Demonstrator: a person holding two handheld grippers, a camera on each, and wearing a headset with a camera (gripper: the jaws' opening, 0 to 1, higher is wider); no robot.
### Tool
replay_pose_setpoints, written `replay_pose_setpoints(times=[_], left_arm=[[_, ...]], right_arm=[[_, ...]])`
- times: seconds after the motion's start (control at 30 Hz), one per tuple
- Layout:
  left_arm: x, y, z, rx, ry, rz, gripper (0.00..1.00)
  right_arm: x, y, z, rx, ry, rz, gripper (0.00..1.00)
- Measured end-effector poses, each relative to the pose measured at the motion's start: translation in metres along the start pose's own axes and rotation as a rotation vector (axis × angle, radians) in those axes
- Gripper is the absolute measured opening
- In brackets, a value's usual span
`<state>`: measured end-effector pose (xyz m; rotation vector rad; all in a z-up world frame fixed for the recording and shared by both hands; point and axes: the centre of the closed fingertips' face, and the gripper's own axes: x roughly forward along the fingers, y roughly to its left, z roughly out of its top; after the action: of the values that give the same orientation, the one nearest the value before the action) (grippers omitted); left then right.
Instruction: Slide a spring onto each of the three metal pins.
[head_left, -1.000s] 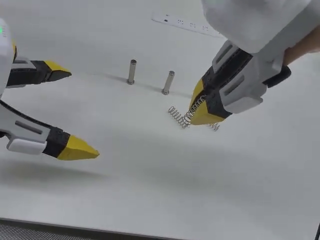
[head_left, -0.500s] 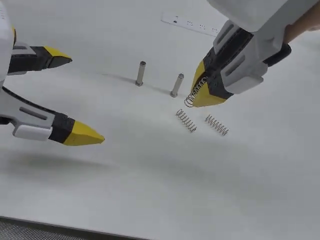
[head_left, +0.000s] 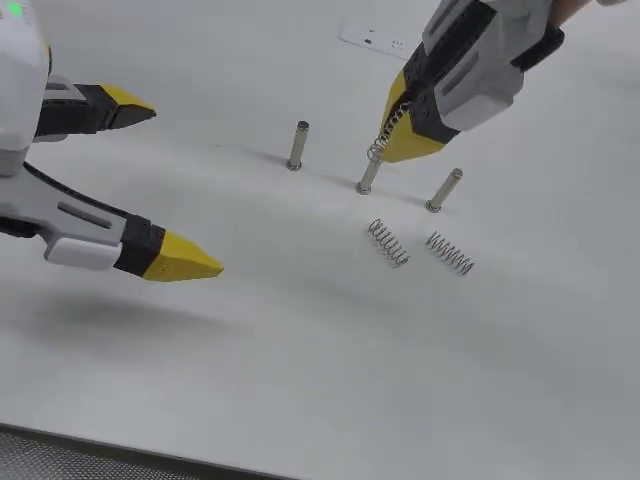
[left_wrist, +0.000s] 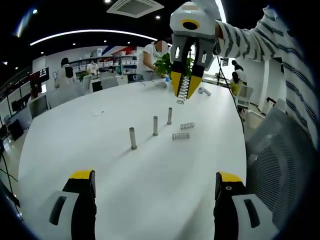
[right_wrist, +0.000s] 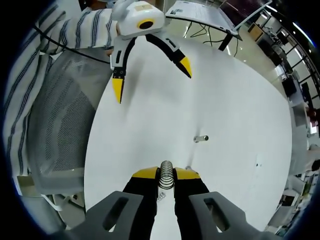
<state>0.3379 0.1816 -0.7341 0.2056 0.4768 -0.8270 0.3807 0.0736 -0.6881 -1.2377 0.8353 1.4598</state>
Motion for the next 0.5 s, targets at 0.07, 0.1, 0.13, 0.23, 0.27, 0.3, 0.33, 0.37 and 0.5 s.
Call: replay_pose_setpoints(times=[0.07, 0.1, 0.13, 0.23, 0.27, 0.3, 0.33, 0.37, 0.5], left_arm=[[0.000, -0.002, 0.002, 0.011, -0.004, -0.002, 0.97], [0.000, -0.003, 0.003, 0.011, -0.002, -0.007, 0.97], [0.000, -0.003, 0.003, 0.009, 0.001, -0.009, 0.97], [0.001, -0.005, 0.002, 0.021, 0.012, -0.009, 0.97], [0.001, -0.005, 0.002, 0.022, 0.013, -0.008, 0.97], [0.001, -0.005, 0.002, 0.023, 0.013, -0.007, 0.98], [0.001, -0.005, 0.003, 0.023, 0.012, -0.008, 0.98], [0.002, -0.005, 0.002, 0.015, 0.013, -0.014, 0.98], [0.002, -0.005, 0.000, 0.014, 0.021, -0.013, 0.98]], right_arm=[[0.001, -0.007, 0.002, -0.001, 0.001, -0.008, 0.08], [0.003, -0.011, 0.003, -0.003, 0.002, -0.010, 0.08], [0.005, -0.013, 0.004, -0.004, 0.003, -0.011, 0.08], [0.010, -0.021, 0.005, -0.006, 0.006, -0.015, 0.08], [0.011, -0.023, 0.006, -0.006, 0.007, -0.016, 0.08], [0.013, -0.026, 0.006, -0.007, 0.009, -0.016, 0.08], [0.014, -0.029, 0.007, -0.010, 0.012, -0.018, 0.08], [0.015, -0.033, 0.007, -0.013, 0.014, -0.020, 0.08], [0.019, -0.041, 0.009, -0.015, 0.019, -0.026, 0.08]])
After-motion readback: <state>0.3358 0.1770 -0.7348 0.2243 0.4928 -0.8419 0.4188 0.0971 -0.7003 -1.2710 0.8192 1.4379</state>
